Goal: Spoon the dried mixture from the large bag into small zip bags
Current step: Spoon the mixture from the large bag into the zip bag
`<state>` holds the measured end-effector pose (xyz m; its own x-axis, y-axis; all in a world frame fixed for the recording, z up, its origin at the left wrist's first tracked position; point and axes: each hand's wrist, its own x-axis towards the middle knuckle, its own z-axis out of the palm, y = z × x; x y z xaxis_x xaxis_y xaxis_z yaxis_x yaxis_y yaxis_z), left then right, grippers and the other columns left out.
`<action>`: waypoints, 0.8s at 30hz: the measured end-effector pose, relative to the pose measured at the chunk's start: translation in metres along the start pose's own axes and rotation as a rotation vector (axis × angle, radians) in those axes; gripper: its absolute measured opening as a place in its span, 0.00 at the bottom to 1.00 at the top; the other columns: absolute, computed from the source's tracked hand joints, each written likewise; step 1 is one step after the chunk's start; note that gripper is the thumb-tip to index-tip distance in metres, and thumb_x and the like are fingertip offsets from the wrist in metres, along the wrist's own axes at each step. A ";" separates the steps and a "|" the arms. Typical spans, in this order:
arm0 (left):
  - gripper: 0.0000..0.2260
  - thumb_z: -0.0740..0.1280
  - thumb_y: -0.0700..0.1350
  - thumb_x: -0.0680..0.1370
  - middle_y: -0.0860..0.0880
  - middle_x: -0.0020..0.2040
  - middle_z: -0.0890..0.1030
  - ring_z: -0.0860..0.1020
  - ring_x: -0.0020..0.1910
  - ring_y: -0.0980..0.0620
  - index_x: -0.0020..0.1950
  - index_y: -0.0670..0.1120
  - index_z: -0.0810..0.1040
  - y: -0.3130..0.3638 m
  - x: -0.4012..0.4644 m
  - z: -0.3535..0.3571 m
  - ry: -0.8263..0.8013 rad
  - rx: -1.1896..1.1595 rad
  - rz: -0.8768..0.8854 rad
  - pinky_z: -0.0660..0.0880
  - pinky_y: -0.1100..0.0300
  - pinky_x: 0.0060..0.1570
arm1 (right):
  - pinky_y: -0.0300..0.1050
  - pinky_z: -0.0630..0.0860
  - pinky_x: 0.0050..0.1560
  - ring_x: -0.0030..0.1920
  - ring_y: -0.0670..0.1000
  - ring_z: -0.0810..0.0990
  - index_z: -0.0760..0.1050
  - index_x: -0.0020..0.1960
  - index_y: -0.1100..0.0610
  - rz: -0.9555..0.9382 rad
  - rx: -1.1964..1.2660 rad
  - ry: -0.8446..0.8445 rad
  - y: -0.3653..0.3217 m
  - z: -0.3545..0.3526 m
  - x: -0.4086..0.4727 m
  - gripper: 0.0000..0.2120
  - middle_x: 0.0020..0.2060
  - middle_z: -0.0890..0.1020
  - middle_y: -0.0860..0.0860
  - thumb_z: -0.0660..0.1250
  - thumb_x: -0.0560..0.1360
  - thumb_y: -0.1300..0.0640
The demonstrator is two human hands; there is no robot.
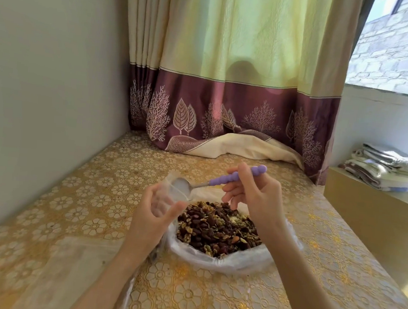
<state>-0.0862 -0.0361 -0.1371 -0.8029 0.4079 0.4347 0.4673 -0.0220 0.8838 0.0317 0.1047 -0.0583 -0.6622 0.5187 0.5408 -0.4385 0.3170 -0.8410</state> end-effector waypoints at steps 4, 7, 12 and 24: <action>0.44 0.62 0.78 0.55 0.55 0.46 0.77 0.78 0.40 0.64 0.62 0.51 0.66 0.001 0.000 0.000 0.004 -0.022 0.013 0.71 0.78 0.38 | 0.38 0.74 0.24 0.26 0.50 0.79 0.78 0.42 0.63 0.017 0.045 0.156 0.003 -0.021 0.004 0.16 0.34 0.85 0.58 0.58 0.81 0.55; 0.43 0.63 0.77 0.57 0.55 0.46 0.77 0.76 0.41 0.70 0.62 0.50 0.67 0.001 -0.001 0.000 0.003 -0.048 0.021 0.70 0.79 0.40 | 0.37 0.73 0.24 0.27 0.50 0.78 0.78 0.39 0.62 0.050 0.021 0.271 0.012 -0.044 0.008 0.18 0.35 0.85 0.59 0.58 0.81 0.53; 0.41 0.62 0.79 0.55 0.51 0.43 0.78 0.76 0.39 0.53 0.58 0.55 0.67 0.001 -0.003 0.001 -0.001 0.006 0.016 0.74 0.73 0.39 | 0.36 0.73 0.23 0.25 0.48 0.78 0.77 0.38 0.62 0.084 -0.196 0.383 0.038 -0.085 0.001 0.18 0.31 0.84 0.53 0.60 0.80 0.52; 0.46 0.62 0.80 0.53 0.61 0.47 0.75 0.73 0.44 0.77 0.62 0.53 0.66 0.005 -0.005 0.003 -0.020 -0.018 0.008 0.70 0.79 0.39 | 0.48 0.76 0.34 0.29 0.51 0.78 0.77 0.36 0.52 0.108 -0.524 0.370 0.055 -0.107 -0.003 0.15 0.34 0.85 0.53 0.59 0.80 0.58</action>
<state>-0.0785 -0.0355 -0.1354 -0.7915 0.4260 0.4382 0.4665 -0.0421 0.8835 0.0740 0.2055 -0.1078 -0.3921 0.7787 0.4897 0.0353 0.5447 -0.8379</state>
